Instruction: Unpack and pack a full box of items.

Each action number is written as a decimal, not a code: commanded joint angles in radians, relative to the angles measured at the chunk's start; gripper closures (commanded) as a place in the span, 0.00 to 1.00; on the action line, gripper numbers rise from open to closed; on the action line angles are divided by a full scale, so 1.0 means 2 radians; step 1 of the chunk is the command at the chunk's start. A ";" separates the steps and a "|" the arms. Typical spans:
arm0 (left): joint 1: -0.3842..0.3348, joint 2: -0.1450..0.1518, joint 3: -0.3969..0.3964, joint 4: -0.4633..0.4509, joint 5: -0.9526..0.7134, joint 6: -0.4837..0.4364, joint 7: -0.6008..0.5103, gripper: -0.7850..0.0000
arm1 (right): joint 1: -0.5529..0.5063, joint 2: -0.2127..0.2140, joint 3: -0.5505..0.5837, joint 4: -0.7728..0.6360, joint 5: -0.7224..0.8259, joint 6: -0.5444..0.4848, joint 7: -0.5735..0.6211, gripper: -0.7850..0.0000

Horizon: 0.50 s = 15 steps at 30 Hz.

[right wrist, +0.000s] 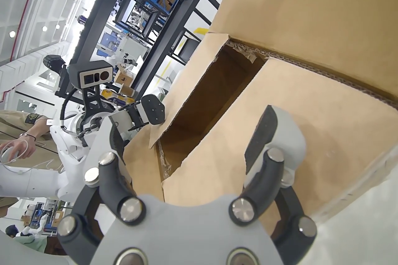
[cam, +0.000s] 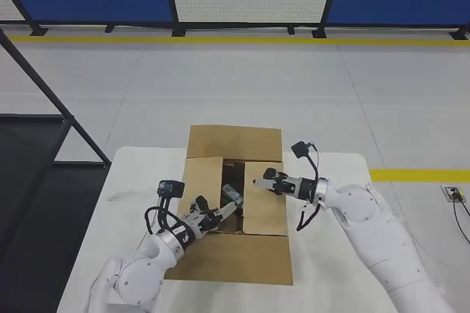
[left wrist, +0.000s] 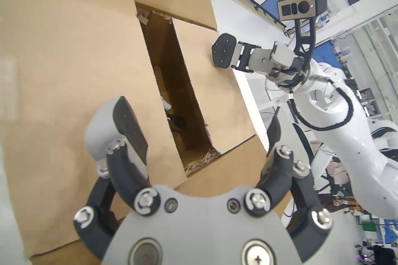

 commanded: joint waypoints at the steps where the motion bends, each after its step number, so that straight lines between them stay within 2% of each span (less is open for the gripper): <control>1: -0.002 0.000 -0.001 0.000 -0.015 0.004 -0.007 0.00 | 0.000 0.000 -0.001 0.000 0.000 -0.002 0.002 0.00; 15: -0.016 0.003 0.004 0.025 -0.050 0.023 -0.015 0.00 | -0.017 0.006 -0.002 -0.030 -0.030 -0.054 -0.006 0.00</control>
